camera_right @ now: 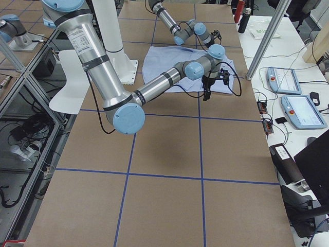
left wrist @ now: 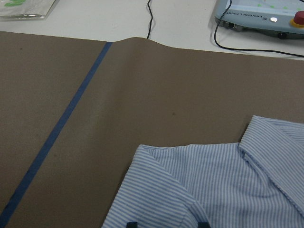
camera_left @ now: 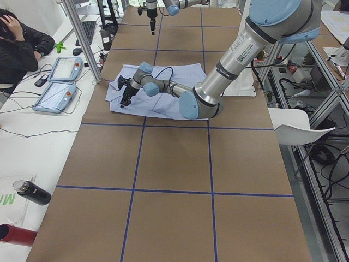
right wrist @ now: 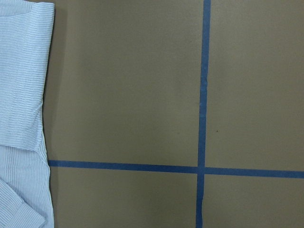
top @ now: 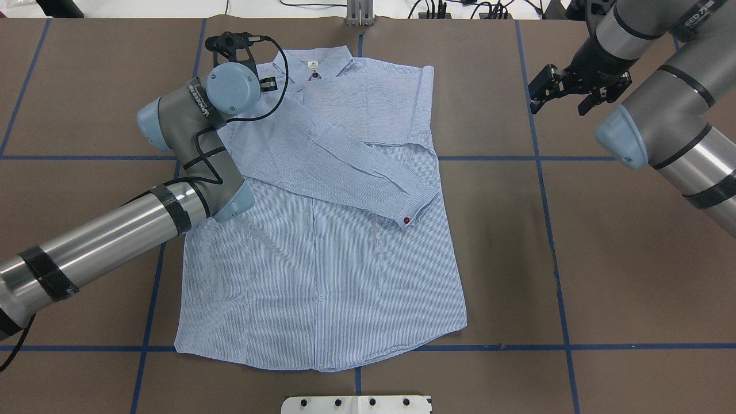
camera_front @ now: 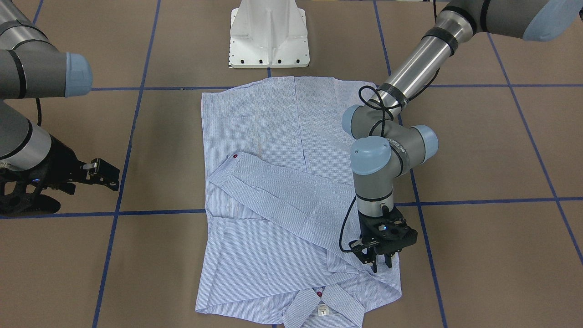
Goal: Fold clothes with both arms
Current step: 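Lower the sleeve onto the shirt and release with the left gripper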
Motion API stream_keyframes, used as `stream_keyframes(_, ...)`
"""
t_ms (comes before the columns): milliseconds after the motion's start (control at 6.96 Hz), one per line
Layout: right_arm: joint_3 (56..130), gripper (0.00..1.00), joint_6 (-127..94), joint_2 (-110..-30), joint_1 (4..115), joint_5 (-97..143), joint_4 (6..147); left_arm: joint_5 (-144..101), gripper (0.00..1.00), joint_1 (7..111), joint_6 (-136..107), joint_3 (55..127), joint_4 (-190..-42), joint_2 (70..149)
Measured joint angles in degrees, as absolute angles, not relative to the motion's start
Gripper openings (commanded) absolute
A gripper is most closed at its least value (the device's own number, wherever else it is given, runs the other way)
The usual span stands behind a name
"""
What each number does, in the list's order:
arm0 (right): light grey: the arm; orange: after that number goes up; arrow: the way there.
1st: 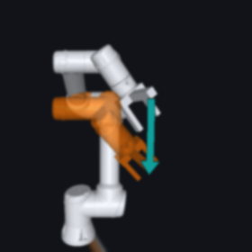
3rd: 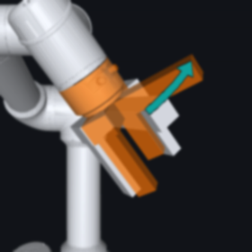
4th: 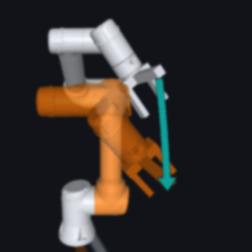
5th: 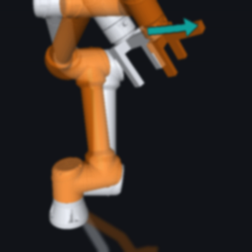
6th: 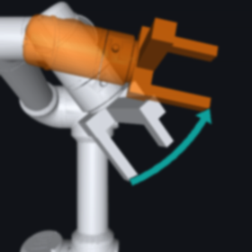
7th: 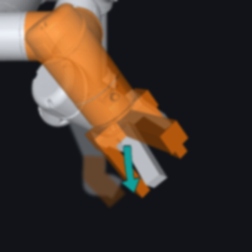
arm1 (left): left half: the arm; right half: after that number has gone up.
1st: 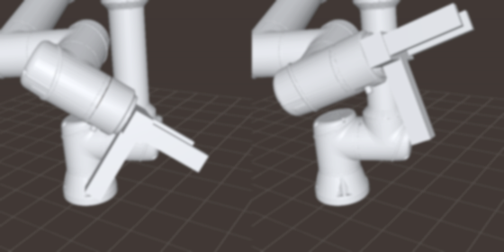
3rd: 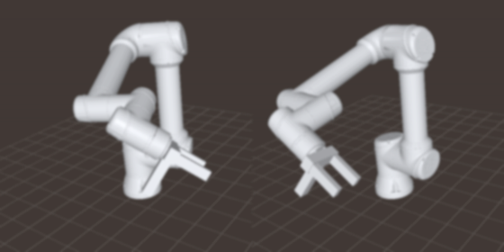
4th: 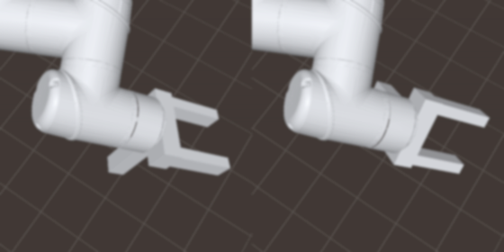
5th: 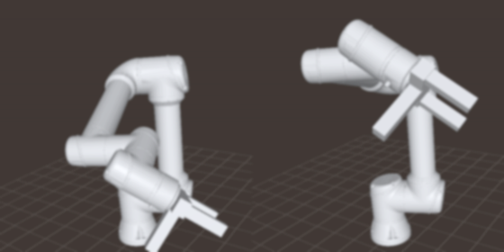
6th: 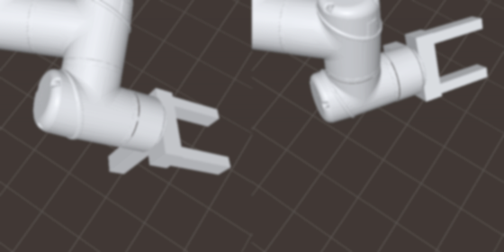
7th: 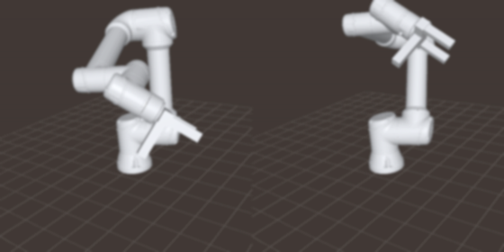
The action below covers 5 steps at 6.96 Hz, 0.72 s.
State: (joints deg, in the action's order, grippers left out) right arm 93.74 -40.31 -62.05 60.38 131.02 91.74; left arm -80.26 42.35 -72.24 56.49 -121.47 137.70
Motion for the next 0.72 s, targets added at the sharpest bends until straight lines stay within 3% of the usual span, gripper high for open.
stream_keyframes(719,93.2,1.0,-40.4,-62.0,60.3,131.0,91.8,-80.3,0.4,42.5,-70.2,56.4,-121.6,137.9)
